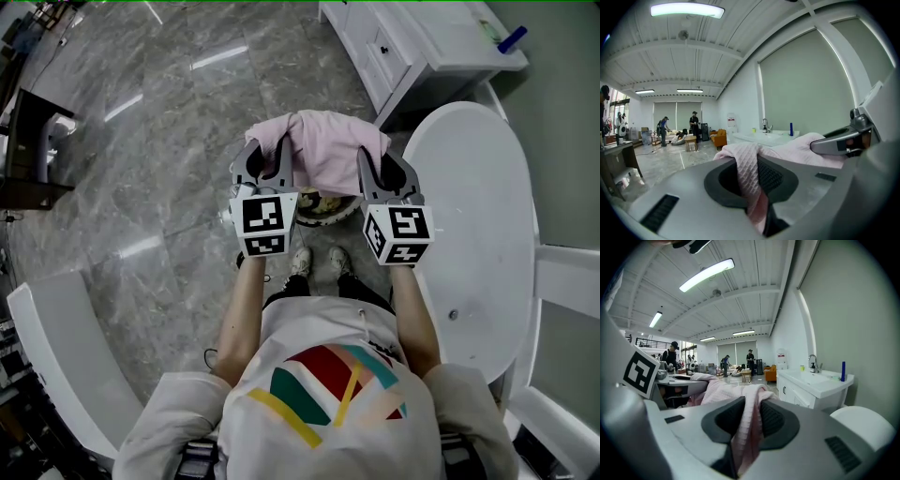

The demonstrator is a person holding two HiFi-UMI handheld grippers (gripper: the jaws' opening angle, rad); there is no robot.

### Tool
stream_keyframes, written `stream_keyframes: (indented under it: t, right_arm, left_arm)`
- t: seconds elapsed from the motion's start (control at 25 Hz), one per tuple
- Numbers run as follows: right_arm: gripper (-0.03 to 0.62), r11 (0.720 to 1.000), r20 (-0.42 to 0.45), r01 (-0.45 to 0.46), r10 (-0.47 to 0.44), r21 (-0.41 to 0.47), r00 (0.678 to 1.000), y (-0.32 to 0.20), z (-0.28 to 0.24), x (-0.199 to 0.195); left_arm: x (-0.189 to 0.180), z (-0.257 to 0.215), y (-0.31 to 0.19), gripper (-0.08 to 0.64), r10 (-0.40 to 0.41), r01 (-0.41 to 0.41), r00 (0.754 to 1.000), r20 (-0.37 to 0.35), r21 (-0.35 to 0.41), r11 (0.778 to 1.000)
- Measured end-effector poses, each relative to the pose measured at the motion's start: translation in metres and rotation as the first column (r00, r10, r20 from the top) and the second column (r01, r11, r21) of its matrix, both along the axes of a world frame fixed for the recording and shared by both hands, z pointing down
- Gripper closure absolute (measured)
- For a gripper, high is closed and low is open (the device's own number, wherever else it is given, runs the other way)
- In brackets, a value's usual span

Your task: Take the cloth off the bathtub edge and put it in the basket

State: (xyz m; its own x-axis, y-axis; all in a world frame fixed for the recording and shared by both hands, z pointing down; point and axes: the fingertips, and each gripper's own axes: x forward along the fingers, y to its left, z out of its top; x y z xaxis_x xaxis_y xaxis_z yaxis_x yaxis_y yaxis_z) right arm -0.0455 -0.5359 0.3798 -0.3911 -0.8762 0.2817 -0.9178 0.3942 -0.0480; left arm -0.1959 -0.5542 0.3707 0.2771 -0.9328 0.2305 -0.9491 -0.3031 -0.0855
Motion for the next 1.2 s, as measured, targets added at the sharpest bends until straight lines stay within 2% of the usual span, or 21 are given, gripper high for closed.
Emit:
stream_keyframes:
  t: [0.48,0.6,0.68,0.72,0.8,0.88,1.2]
  right_arm:
    - [0.497,0.997,-0.027,-0.012,0.010,-0.081,1.000,0.000,0.032,0.004]
    - [0.492,0.991,-0.055,-0.047,0.040,-0.126,0.998,-0.001,0.043,0.011]
    - [0.413,0.984,-0.078,-0.086,0.075,-0.157,0.994,-0.002,0.050,0.018]
    - [0.380,0.983,-0.086,-0.100,0.087,-0.155,0.992,-0.002,0.051,0.020]
    - [0.348,0.987,-0.109,-0.103,0.090,-0.123,0.990,-0.001,0.046,0.020]
    - [0.345,0.991,-0.126,-0.082,0.068,-0.106,0.990,-0.003,0.041,0.019]
    - [0.345,0.992,-0.121,-0.055,0.042,-0.113,0.992,0.005,0.039,0.012]
  left_arm:
    - [0.004,0.033,-0.001,0.497,0.022,-0.020,1.000,0.021,-0.093,0.996]
    - [0.009,0.043,-0.002,0.490,0.054,-0.048,0.998,0.033,-0.154,0.987]
    - [0.009,0.054,-0.002,0.404,0.055,-0.048,0.998,0.024,-0.214,0.976]
    - [0.008,0.058,0.000,0.396,0.047,-0.042,0.999,0.016,-0.232,0.972]
    - [0.006,0.062,0.005,0.385,0.032,-0.026,0.999,0.024,-0.230,0.973]
    - [0.008,0.060,0.005,0.352,0.036,-0.025,0.998,0.048,-0.209,0.978]
    - [0.013,0.039,0.004,0.351,0.046,-0.039,0.998,0.039,-0.159,0.986]
